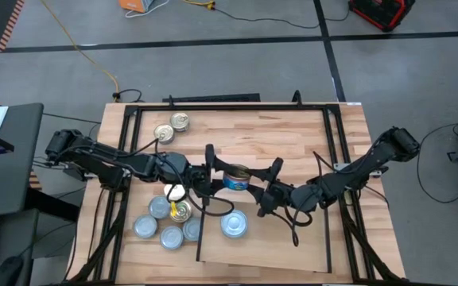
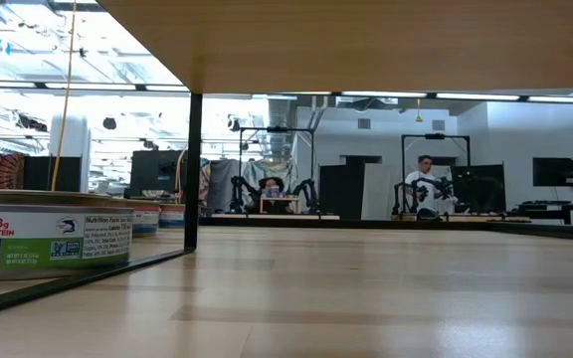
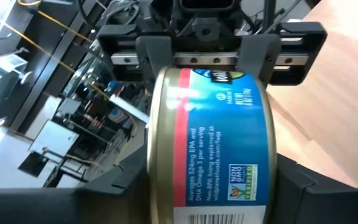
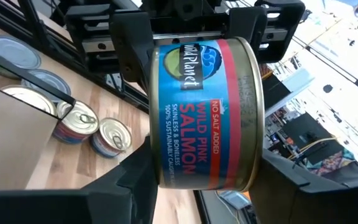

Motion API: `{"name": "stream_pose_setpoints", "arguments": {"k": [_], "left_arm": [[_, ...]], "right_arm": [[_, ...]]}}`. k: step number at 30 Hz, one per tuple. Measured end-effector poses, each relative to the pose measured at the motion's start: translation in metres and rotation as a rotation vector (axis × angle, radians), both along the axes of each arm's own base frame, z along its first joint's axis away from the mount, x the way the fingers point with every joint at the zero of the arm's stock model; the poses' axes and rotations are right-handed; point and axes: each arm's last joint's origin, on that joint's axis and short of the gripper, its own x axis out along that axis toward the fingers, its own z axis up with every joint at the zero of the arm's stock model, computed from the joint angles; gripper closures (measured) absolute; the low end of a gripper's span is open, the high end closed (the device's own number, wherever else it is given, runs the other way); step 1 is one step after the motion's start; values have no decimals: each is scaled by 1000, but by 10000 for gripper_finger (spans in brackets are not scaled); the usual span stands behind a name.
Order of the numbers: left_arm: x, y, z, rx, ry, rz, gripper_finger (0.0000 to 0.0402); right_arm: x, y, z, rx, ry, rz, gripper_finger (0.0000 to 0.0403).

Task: Stack canned seafood by type on shelf
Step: Put the blue-pink tuna can on the shelf

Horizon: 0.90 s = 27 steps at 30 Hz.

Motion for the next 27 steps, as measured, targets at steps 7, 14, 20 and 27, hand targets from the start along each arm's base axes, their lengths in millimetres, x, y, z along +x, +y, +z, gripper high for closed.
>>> {"name": "stream_pose_setpoints", "arguments": {"k": [7,14,20,27], "left_arm": [[-2,-7,0,1,-2,44,111],[-20,-15,14,-50,-29,126,96],[-41,-18,25,-218,0,6,107],[-32,-28,18,-317,-3,-34,108]], "right_arm": [[-4,3,-1,-24,12,-62,183],[-24,21,5,-25,4,-91,182],[-53,35,14,-10,26,3,181],[-73,36,25,50,11,76,180]]}}
